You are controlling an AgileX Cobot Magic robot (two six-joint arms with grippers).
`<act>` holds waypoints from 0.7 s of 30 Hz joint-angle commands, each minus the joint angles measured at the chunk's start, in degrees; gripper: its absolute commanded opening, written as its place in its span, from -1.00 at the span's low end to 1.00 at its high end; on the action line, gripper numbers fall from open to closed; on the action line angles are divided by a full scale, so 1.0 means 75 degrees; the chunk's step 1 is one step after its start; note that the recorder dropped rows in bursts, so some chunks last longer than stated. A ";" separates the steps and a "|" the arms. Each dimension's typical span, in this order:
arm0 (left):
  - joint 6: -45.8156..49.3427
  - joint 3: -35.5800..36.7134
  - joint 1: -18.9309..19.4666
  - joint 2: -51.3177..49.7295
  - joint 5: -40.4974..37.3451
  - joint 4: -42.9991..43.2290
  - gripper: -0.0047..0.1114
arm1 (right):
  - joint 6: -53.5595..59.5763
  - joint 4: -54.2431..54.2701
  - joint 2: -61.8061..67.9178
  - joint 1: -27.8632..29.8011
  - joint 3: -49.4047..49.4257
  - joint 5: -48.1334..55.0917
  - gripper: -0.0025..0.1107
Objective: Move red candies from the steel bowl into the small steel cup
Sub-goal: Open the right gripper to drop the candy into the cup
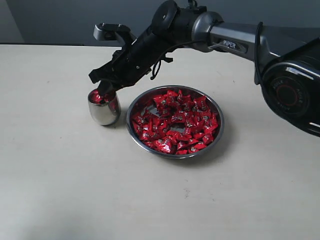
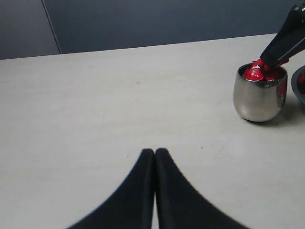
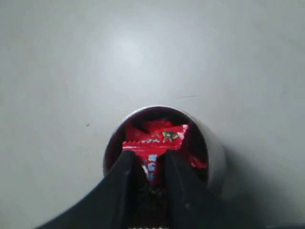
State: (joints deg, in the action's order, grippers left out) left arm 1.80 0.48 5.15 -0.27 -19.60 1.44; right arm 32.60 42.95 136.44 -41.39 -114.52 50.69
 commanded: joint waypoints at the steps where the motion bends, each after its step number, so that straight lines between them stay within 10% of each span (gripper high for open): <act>1: -0.0015 -0.0064 -0.0007 0.0037 0.0045 0.0015 -0.91 | 0.0039 -0.0375 0.0053 -0.0009 -0.0075 -0.0175 -0.95; 11: -0.0015 -0.0064 -0.0007 0.0037 0.0045 0.0015 -0.91 | 0.0024 -0.0324 0.0052 -0.0009 -0.0106 0.0093 -0.92; 17: -0.0015 -0.0064 -0.0007 0.0037 0.0045 0.0015 -0.91 | -0.0175 -0.0338 -0.0026 -0.0009 -0.0160 0.0193 -0.31; 21: -0.0015 -0.0064 -0.0007 0.0037 0.0045 0.0015 -0.91 | -0.0229 -0.0324 -0.0229 -0.0009 -0.0160 0.0176 -0.27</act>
State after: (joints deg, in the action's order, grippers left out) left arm 1.80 0.48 5.15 -0.27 -19.60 1.44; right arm 31.09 40.37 136.59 -41.39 -115.42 51.92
